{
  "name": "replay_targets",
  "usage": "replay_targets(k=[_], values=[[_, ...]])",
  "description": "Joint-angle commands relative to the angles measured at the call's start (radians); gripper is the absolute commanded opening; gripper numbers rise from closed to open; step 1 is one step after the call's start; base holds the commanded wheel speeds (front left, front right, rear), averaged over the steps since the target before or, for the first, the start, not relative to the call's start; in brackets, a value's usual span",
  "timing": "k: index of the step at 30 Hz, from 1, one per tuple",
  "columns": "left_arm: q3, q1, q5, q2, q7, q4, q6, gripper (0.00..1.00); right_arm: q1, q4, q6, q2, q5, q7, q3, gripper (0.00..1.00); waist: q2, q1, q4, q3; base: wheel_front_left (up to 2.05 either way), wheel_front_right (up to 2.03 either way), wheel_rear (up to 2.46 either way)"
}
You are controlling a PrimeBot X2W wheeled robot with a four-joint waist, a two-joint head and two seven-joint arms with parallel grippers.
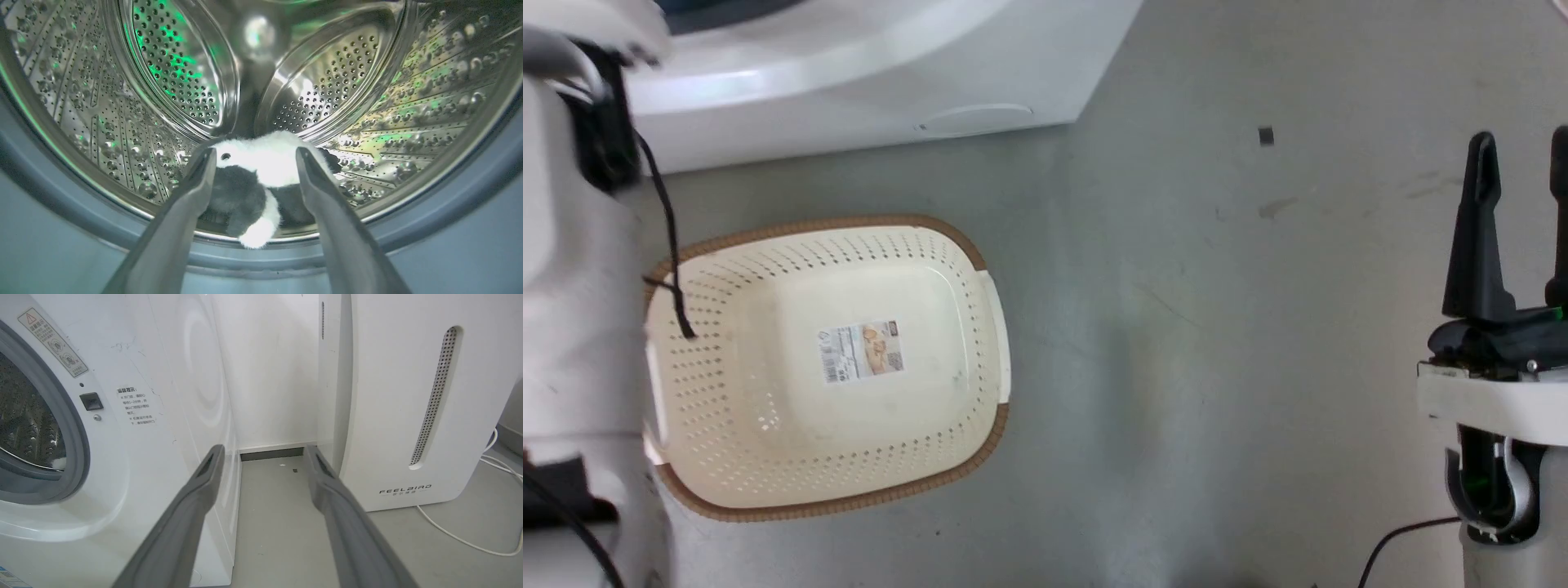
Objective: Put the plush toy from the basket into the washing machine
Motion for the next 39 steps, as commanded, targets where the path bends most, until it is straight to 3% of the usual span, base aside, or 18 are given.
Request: replay_targets(k=[1, 11, 18, 27, 39], values=[[0.002, 0.042, 0.009, -0.013, -0.004, -0.022, 0.001, 1.00, 0.016, 0.005, -0.001, 0.000, -0.009, -0.004, -0.003, 1.00, 0.0000, 0.0000, 0.029, -0.048, 0.00, 0.00, 0.00], [0.028, 0.328, 0.049, -0.097, -0.004, -0.259, -0.008, 1.00, 0.085, 0.027, -0.001, 0.000, -0.049, -0.004, -0.015, 1.00, 0.0000, 0.0000, 0.096, -0.191, 0.00, 0.00, 0.00], [0.030, 0.533, 0.075, -0.154, -0.004, -0.351, -0.020, 1.00, 0.155, 0.051, -0.001, 0.000, -0.068, -0.004, -0.020, 1.00, 0.0000, 0.0000, 0.130, -0.308, 0.00, 0.00, 0.00], [0.039, 0.745, 0.087, -0.203, -0.004, -0.422, -0.031, 1.00, 0.244, 0.076, -0.001, 0.000, -0.068, -0.004, -0.043, 1.00, 0.0000, 0.0000, 0.168, -0.425, 0.00, 0.00, 0.00], [0.011, 0.982, 0.115, -0.227, -0.004, -0.439, -0.062, 1.00, 0.369, 0.112, -0.001, 0.000, -0.082, -0.004, -0.042, 1.00, 0.0000, 0.0000, 0.212, -0.570, 0.00, 0.00, 0.00]])
